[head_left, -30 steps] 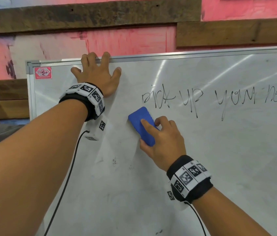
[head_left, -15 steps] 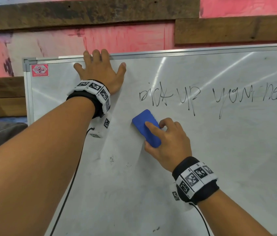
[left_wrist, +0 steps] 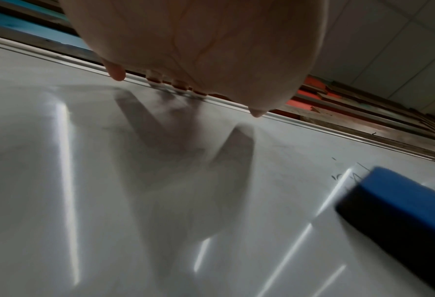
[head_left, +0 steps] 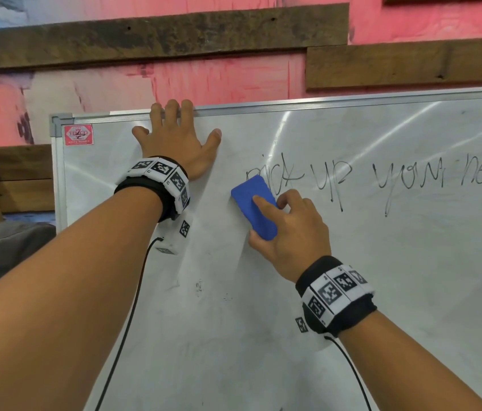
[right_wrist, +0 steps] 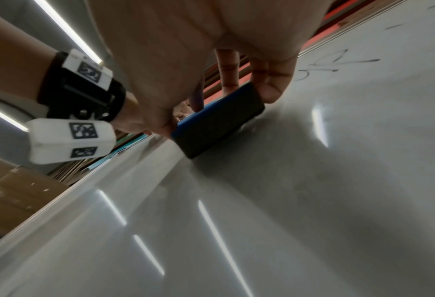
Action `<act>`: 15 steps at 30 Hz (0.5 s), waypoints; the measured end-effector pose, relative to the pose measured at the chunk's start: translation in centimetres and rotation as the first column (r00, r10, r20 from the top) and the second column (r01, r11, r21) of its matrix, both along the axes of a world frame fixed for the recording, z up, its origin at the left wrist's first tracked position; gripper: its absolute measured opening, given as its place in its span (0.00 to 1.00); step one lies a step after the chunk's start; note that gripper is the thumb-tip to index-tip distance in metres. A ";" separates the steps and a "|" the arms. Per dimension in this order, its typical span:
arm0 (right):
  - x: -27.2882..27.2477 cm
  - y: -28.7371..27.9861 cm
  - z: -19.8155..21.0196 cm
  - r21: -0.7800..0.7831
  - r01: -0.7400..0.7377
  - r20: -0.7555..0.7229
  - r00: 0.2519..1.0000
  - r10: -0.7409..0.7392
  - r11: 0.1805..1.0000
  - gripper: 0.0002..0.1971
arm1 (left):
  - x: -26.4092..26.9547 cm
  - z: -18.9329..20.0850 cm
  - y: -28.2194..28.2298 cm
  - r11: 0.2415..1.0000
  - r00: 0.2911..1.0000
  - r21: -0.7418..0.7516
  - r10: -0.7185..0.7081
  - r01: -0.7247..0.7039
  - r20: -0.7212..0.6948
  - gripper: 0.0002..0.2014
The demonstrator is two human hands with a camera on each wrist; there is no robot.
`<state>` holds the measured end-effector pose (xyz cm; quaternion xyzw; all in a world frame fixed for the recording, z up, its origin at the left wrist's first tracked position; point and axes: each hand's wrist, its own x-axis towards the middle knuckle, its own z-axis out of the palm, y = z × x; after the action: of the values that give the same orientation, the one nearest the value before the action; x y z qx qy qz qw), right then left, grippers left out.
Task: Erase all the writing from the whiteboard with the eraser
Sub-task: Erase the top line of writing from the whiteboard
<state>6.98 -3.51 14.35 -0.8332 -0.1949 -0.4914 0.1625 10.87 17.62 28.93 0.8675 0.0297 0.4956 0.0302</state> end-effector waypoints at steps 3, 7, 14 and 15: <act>0.3 0.5 2.1 0.021 0.017 -0.014 1.000 -0.016 1.000 0.28 | -0.1 0.0 0.0 1.000 1.000 0.010 0.013 -0.013 -0.012 0.40; 0.0 1.3 1.9 -0.021 -0.007 -0.020 1.000 0.007 1.000 0.28 | -0.1 -0.1 -0.1 1.000 1.000 0.011 0.019 -0.019 -0.016 0.39; 0.7 -0.1 1.3 -0.004 0.009 0.012 1.000 -0.009 1.000 0.28 | -0.3 -0.1 -0.1 0.999 0.998 0.027 0.039 -0.038 -0.054 0.41; 0.8 -0.1 2.1 0.008 0.019 0.004 1.000 -0.019 1.000 0.28 | -0.3 -0.1 -0.1 0.999 0.998 0.028 0.040 -0.038 -0.057 0.41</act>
<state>7.74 -3.58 16.43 -0.8333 -0.1852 -0.4955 0.1608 10.61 17.50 28.85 0.8809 0.0409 0.4714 0.0080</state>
